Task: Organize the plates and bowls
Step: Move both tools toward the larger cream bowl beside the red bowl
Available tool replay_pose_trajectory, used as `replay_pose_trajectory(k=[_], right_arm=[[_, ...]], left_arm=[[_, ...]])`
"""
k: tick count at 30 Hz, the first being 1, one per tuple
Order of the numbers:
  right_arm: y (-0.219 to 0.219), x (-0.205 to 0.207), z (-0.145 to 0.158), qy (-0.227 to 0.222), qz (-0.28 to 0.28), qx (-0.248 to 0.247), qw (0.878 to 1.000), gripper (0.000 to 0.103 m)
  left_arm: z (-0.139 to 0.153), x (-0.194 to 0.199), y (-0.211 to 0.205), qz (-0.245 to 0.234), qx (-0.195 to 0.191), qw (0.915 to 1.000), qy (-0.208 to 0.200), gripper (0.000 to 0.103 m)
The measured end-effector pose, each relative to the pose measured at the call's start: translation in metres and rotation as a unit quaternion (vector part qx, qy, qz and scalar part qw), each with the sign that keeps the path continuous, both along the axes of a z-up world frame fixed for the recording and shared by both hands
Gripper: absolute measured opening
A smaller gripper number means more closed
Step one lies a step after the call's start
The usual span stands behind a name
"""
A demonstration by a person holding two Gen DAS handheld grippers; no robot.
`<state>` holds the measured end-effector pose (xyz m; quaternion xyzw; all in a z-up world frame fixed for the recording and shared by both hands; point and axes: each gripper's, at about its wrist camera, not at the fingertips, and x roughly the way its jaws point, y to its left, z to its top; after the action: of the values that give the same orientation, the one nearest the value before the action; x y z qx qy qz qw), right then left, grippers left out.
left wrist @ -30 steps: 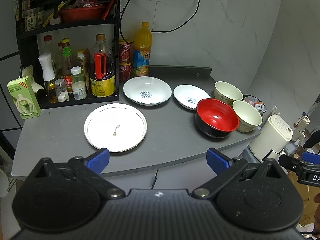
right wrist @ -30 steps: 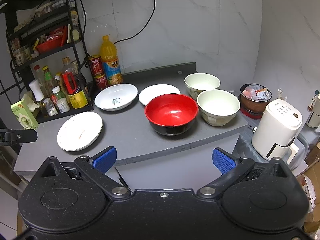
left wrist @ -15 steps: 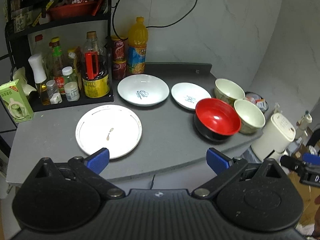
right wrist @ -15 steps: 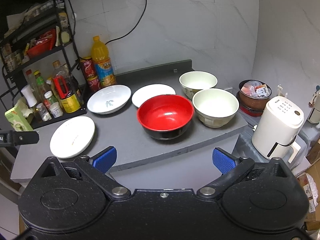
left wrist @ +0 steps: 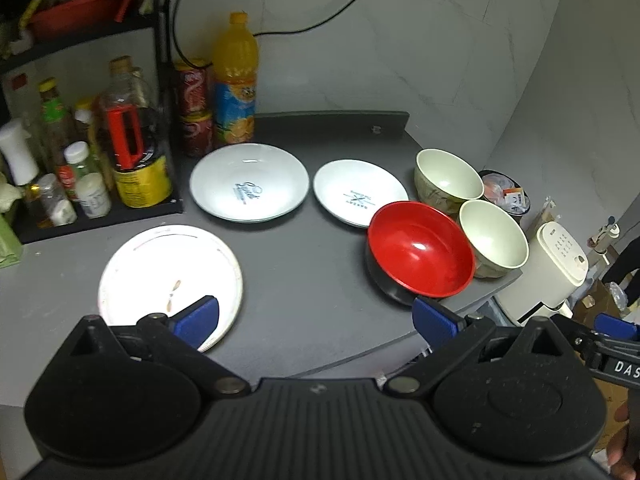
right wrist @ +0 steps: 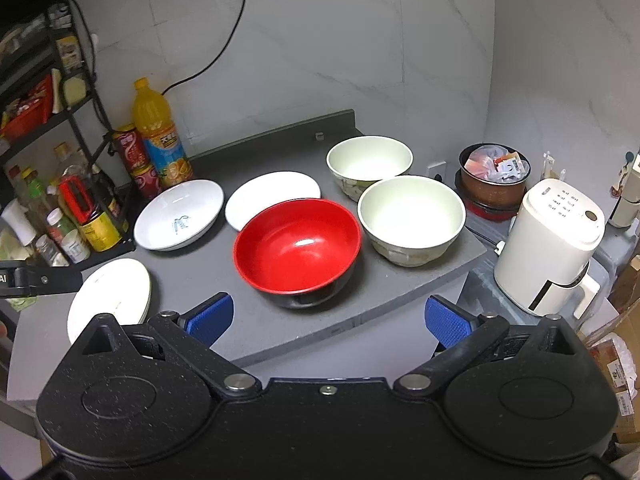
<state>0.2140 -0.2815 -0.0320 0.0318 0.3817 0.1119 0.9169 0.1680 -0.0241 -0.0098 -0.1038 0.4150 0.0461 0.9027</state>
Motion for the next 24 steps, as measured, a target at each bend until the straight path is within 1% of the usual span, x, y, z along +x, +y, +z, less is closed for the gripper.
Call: replay_pose_trajectory(k=[8,10,16,20,24], right_arm=[[0.0,0.035,-0.011,0.022,-0.032,0.025,0.999,0.103],[0.001,0.042,-0.014,0.023,-0.042,0.025,0.999,0.103],[0.003,0.059,-0.019,0.023,-0.069,0.031,0.997,0.103],[0.002,0.071,-0.02,0.03,-0.077,0.042,0.996,0.103],[-0.002,0.083,-0.026,0.036,-0.083,0.042,0.995,0.103]], left_arm=[[-0.007,0.052,-0.007,-0.024,-0.012,0.9996,0.013,0.1],[-0.01,0.066,-0.012,-0.032,-0.009,0.9992,0.021,0.1],[-0.016,0.095,-0.024,-0.067,-0.003,0.9974,0.027,0.1],[-0.021,0.112,-0.031,-0.083,0.002,0.9959,0.038,0.099],[-0.026,0.128,-0.037,-0.09,0.002,0.9949,0.045,0.099]])
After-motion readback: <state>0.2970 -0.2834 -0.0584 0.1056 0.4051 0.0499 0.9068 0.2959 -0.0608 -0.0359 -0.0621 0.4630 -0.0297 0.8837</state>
